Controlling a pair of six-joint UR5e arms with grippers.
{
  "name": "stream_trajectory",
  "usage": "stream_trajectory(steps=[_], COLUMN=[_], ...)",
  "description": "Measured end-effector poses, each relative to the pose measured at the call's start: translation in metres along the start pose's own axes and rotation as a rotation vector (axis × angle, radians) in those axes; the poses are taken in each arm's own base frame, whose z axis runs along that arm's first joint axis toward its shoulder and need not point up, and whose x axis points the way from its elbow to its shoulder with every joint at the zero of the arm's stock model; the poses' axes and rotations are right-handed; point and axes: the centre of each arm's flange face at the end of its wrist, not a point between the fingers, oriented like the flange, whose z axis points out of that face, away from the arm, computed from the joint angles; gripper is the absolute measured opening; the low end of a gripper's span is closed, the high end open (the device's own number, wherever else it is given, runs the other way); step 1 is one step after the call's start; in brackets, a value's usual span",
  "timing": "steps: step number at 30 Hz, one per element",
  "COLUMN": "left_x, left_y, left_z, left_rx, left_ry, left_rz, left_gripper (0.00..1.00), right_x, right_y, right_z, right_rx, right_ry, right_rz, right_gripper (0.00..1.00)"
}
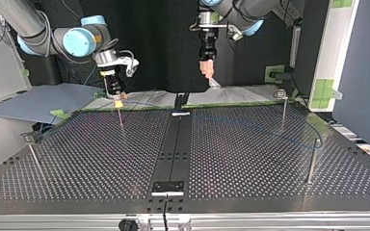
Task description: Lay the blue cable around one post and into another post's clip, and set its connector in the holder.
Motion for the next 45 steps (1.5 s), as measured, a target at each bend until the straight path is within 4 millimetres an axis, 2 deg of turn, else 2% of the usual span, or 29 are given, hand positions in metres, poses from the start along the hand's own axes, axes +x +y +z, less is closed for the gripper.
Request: stream_trajectory(steps=[9,14,18,31,45], left_x=[0.002,0.002,0.002,0.003,0.005], left_y=[0.008,0.010,0.011,0.019,0.022], left_z=[-0.001,-0.001,-0.001,0.000,-0.002], left_rx=[-0.029,-0.034,-0.036,-0.060,-0.070], left_ry=[0.034,0.046,0.048,0.080,0.101], left_rz=[0.019,0.025,0.022,0.051,0.066], left_gripper=[1.00,1.00,1.00,1.00,1.00], right_x=[-0.026,-0.029,-0.033,-0.067,-0.058], right_y=[-0.051,-0.081,-0.097,-0.086,-0.094], right_z=[-0.028,-0.038,-0.045,-0.072,-0.066], right_rx=[0.057,0.109,0.151,0.083,0.093], right_ry=[-0.031,-0.017,0.001,0.013,0.144], right_rz=[-0.012,-0.016,-0.015,0.054,0.035], right_gripper=[1.00,1.00,1.00,1.00,1.00])
